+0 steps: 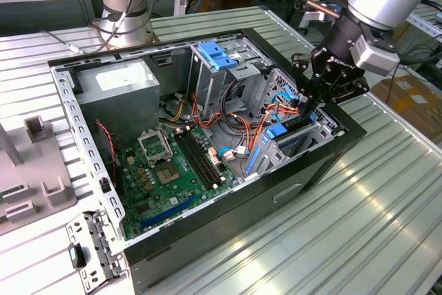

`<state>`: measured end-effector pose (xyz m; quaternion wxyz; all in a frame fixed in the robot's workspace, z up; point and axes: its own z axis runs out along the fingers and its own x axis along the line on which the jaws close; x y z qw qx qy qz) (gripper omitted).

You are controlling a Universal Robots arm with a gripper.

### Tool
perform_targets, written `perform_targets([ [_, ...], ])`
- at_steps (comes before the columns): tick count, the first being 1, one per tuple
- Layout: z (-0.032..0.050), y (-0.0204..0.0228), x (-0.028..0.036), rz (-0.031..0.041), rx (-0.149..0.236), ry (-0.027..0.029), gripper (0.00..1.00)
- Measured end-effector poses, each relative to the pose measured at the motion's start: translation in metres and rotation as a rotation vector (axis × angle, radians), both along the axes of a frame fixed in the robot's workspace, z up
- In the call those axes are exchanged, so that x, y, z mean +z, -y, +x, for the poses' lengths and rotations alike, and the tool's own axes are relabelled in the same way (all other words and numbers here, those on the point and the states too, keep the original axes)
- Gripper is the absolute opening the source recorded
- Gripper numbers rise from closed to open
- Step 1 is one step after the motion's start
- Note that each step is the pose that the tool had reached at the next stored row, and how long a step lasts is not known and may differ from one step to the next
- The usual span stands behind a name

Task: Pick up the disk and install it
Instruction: 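Insert the first disk wire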

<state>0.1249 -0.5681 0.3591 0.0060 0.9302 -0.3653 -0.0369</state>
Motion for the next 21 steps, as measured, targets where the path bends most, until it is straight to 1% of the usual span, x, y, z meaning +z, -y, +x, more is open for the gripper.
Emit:
perform_targets([
  [7,0.0000,0.0000,-0.0003,0.0001,-0.052,0.0000,0.17],
  [8,0.0000,0.0000,-0.0004,0.0000,-0.067,0.0000,0.17],
  [14,0.0000,0.0000,-0.0007,0.0000,-0.115,0.0000,0.17],
  [21,0.0000,0.0000,-0.0010,0.0001,-0.164,0.0000,0.17],
])
